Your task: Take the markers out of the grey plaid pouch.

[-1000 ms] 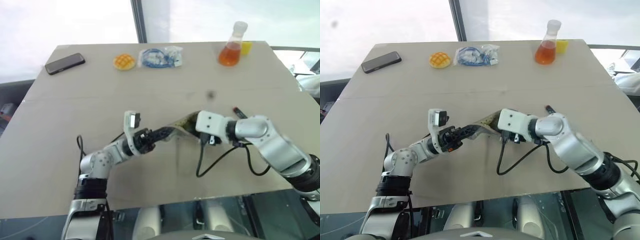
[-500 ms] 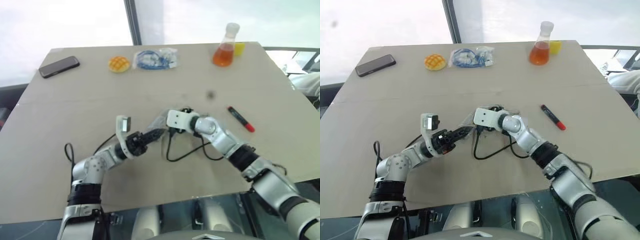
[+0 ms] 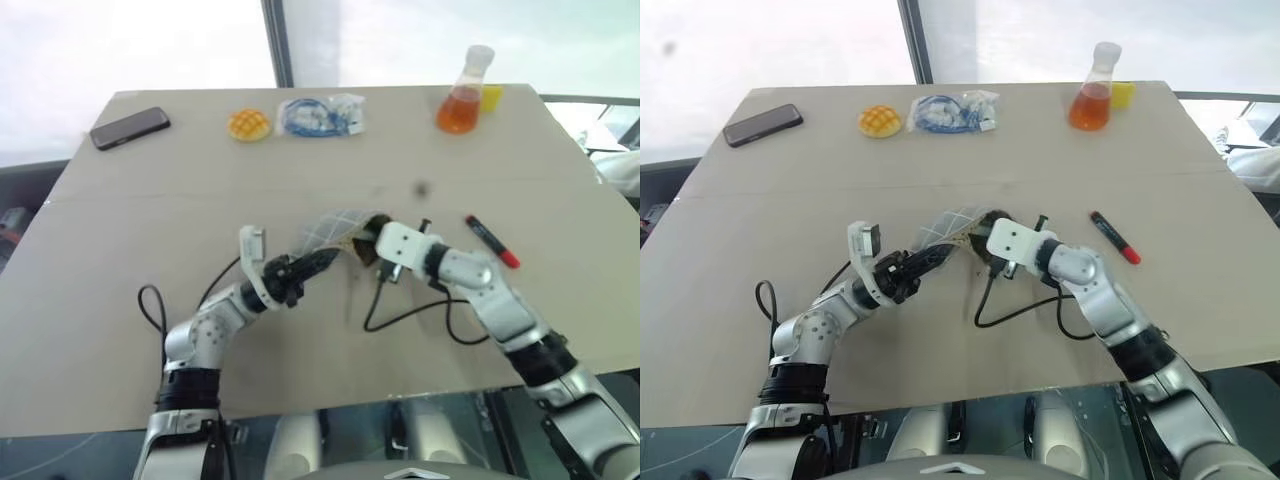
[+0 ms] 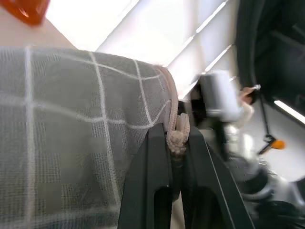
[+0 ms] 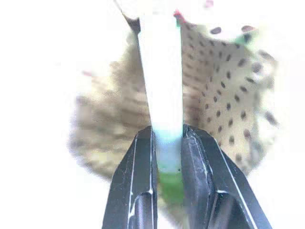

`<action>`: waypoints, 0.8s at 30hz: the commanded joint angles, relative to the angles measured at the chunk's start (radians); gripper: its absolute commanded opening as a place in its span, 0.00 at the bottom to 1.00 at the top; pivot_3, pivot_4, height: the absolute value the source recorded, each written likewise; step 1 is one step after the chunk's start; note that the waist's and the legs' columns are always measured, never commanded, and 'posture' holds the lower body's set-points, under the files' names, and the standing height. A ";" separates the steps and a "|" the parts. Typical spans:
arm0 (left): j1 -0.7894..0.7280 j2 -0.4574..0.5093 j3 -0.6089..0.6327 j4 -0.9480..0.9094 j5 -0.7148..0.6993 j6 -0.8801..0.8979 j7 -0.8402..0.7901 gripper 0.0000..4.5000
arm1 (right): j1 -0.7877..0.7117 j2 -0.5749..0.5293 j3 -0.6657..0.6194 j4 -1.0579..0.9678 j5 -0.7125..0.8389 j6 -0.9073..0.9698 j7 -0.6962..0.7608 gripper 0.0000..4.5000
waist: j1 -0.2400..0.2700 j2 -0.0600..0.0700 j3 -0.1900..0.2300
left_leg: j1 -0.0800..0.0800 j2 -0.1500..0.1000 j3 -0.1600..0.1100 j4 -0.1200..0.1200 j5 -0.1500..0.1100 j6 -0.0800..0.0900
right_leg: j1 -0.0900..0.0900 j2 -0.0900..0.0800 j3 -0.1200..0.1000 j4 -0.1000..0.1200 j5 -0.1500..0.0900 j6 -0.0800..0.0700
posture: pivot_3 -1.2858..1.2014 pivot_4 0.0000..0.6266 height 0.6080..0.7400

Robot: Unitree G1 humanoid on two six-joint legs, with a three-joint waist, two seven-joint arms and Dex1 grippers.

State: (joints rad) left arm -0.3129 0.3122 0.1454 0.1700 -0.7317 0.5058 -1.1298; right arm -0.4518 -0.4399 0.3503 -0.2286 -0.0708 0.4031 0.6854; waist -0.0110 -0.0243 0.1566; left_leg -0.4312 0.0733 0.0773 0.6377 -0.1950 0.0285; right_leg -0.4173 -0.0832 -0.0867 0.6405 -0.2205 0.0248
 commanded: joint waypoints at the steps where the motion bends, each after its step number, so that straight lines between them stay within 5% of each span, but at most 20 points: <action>1: -0.019 0.009 -0.038 0.029 0.105 -0.151 -0.023 0.00 | 0.022 -0.023 -0.103 -0.204 0.129 0.253 0.051 0.10 | 0.001 0.000 0.000 | 0.000 0.000 0.000 0.000 0.000 0.000 | 0.000 0.000 0.000 -0.001 0.000 0.000 | 0.52 0.24 1.00; 9: -0.052 -0.003 -0.070 0.062 0.206 -0.312 -0.023 0.00 | 0.037 0.002 -0.261 -0.363 0.305 0.494 0.012 0.10 | 0.010 0.001 0.001 | -0.002 0.000 -0.002 -0.001 0.000 0.000 | 0.000 -0.001 -0.003 -0.003 0.000 0.000 | 0.52 0.24 1.00; 14: -0.079 -0.015 -0.059 0.064 0.214 -0.311 0.043 0.00 | 0.045 0.061 -0.396 -0.412 0.486 0.474 0.022 0.10 | 0.013 0.001 0.001 | -0.003 0.000 -0.003 -0.002 0.000 0.000 | 0.000 -0.001 -0.004 -0.004 0.000 0.001 | 0.52 0.24 1.00; 20: -0.105 -0.002 -0.046 0.065 0.263 -0.349 0.145 0.00 | -0.125 0.204 -0.684 -0.387 0.783 0.554 -0.190 0.10 | 0.011 0.002 0.002 | -0.003 0.000 -0.003 -0.002 0.000 0.000 | 0.000 0.000 -0.004 -0.004 0.000 0.002 | 0.52 0.24 1.00; 24: -0.096 0.009 -0.005 0.015 0.250 -0.349 0.221 0.00 | -0.043 -0.095 -0.719 -0.284 0.632 0.645 -0.229 0.10 | 0.027 0.001 0.002 | -0.003 -0.001 -0.002 -0.002 0.000 0.000 | 0.001 -0.001 -0.004 -0.004 0.002 -0.001 | 0.52 0.24 1.00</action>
State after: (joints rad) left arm -0.4075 0.3093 0.0938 0.2448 -0.4709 0.1679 -0.9519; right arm -0.5624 -0.3999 -0.3336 -0.5598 0.6509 1.0137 0.4655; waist 0.0156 -0.0228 0.1583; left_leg -0.4353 0.0715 0.0761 0.6352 -0.1952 0.0290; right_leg -0.4166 -0.0844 -0.0916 0.6348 -0.2189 0.0225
